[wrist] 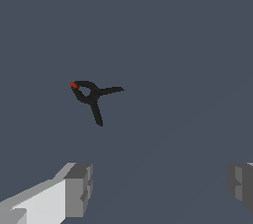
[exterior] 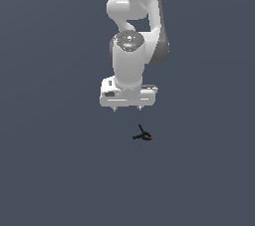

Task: Pick up the object and move it to a goal position.

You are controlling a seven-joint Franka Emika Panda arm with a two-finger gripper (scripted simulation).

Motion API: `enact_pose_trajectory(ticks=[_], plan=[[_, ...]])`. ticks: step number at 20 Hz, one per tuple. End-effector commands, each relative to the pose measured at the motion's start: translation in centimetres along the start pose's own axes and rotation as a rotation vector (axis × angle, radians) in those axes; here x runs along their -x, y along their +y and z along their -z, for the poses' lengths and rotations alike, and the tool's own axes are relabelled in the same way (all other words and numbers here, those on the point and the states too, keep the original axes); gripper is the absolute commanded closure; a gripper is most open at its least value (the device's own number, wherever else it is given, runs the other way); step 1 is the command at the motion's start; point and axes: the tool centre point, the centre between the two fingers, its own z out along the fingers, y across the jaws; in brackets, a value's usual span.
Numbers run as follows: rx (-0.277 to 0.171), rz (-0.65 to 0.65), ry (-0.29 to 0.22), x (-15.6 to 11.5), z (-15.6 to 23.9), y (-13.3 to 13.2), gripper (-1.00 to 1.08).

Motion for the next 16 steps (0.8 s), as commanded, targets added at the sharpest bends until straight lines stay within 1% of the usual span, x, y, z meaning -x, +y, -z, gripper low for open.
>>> enact_pose_trajectory(ticks=[1,8,16], plan=[[0.0,-0.001,0.0,0.0,0.0,0.1,-0.92],[0.002,0.043,-0.001,-0.3,-0.4,-0.2,-0.92],[0.005,0.184,-0.005,-1.1,-1.8,-1.2,-0.92]])
